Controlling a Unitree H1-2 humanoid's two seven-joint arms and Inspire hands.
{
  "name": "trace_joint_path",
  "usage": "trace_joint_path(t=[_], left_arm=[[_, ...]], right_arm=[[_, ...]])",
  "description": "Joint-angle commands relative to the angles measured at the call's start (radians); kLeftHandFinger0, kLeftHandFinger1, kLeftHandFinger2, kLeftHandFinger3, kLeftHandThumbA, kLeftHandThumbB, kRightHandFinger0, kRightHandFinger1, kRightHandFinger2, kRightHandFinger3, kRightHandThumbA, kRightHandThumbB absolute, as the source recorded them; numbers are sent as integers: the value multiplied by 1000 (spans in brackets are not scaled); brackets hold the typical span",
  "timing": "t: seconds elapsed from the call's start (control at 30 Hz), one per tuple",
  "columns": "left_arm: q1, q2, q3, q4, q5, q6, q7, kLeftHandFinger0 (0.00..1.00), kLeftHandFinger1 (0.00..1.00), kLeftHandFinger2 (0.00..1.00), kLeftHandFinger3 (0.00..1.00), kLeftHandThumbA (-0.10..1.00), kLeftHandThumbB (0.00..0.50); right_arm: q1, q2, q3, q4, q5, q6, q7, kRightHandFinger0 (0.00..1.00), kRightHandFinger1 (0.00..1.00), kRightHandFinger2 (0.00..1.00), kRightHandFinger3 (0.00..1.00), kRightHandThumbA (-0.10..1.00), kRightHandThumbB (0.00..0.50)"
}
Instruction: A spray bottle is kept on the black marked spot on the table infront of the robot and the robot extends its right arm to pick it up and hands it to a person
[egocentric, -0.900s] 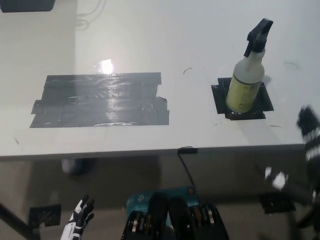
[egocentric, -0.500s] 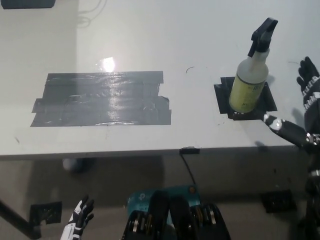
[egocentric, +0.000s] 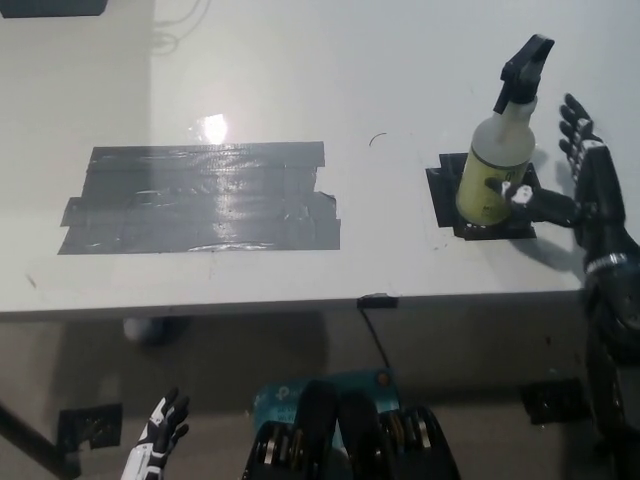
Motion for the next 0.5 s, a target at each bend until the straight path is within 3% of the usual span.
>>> trace_joint_path(t=[0.0,0.47], left_arm=[[-10,18,-8,-22,0,-31,-16,1000,1000,1000,1000,1000,387],[-13,28,-19,-22,15,-33,-12,1000,1000,1000,1000,1000,370]], right_arm=[[-79,-23,18,48,-17,0,-6,1000,1000,1000,1000,996,405],[-91,-27,74,115,-53,-18,-8,1000,1000,1000,1000,957,398]])
